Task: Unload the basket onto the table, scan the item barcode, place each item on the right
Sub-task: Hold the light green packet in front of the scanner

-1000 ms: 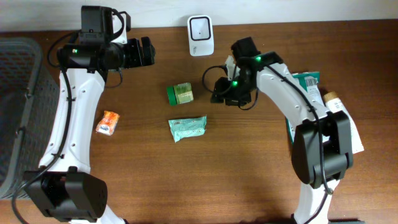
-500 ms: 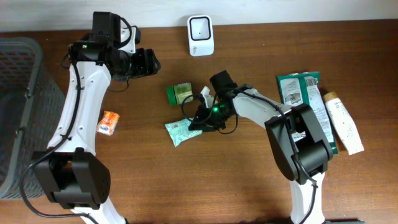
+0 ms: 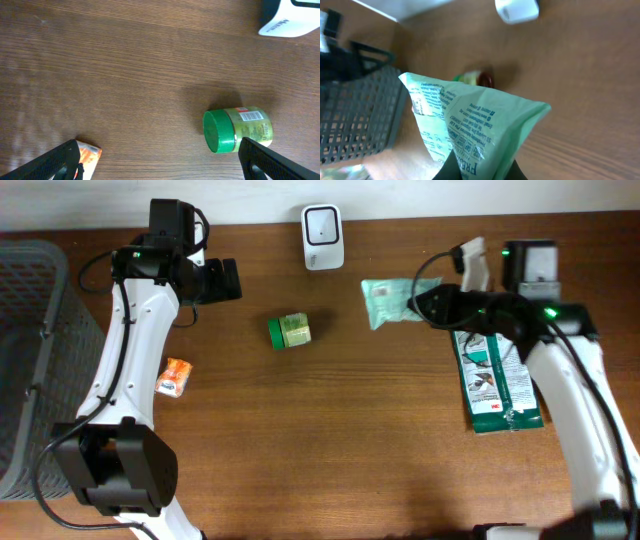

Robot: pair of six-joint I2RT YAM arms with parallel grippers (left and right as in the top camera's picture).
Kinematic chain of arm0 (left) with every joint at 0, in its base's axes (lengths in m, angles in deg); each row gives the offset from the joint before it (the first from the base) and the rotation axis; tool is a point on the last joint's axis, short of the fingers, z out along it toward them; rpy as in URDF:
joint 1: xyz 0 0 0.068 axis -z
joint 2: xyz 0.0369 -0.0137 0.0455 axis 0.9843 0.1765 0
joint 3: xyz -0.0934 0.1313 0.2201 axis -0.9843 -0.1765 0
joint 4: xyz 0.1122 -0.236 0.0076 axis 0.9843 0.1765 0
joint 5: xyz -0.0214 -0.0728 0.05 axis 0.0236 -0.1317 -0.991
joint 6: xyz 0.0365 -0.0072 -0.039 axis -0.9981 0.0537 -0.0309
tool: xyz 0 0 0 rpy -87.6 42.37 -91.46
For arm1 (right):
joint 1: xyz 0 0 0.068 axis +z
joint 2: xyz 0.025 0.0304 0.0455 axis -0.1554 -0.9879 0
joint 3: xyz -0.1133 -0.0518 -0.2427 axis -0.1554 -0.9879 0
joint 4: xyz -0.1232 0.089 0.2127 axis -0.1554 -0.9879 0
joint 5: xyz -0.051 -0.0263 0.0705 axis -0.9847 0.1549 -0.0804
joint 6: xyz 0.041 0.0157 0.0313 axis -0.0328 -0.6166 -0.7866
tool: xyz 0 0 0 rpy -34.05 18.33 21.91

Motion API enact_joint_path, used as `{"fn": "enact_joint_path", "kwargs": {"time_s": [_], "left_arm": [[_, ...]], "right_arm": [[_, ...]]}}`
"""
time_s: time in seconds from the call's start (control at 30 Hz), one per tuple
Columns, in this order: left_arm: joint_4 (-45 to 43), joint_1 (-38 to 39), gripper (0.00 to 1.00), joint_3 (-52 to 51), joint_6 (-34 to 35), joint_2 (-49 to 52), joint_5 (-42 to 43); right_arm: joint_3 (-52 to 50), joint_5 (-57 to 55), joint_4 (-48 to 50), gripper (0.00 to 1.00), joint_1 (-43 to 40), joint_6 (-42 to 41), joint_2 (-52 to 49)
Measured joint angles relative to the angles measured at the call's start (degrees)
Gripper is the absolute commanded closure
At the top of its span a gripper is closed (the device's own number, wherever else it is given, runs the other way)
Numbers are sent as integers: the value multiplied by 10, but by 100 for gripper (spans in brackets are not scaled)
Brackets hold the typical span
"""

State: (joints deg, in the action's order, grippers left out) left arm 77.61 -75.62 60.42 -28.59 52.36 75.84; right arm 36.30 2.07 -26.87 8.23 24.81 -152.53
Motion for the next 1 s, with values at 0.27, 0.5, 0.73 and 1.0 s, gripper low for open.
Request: {"fn": "enact_joint_path", "kwargs": {"time_s": [0.27,0.5,0.73,1.0], "left_arm": [[1,0,1,0,0,0,-14],[0,0,1,0,0,1,-16],[1,0,1,0,0,1,-16],[0,0,1,0,0,1,-16]], "right_arm": [[204,-409,19,96,191,31,-48],[266,-736,529,96,302,489,-371],[266,-659,682,96,268,680,-495],[266,-588,745,96,237,716,-532]]}}
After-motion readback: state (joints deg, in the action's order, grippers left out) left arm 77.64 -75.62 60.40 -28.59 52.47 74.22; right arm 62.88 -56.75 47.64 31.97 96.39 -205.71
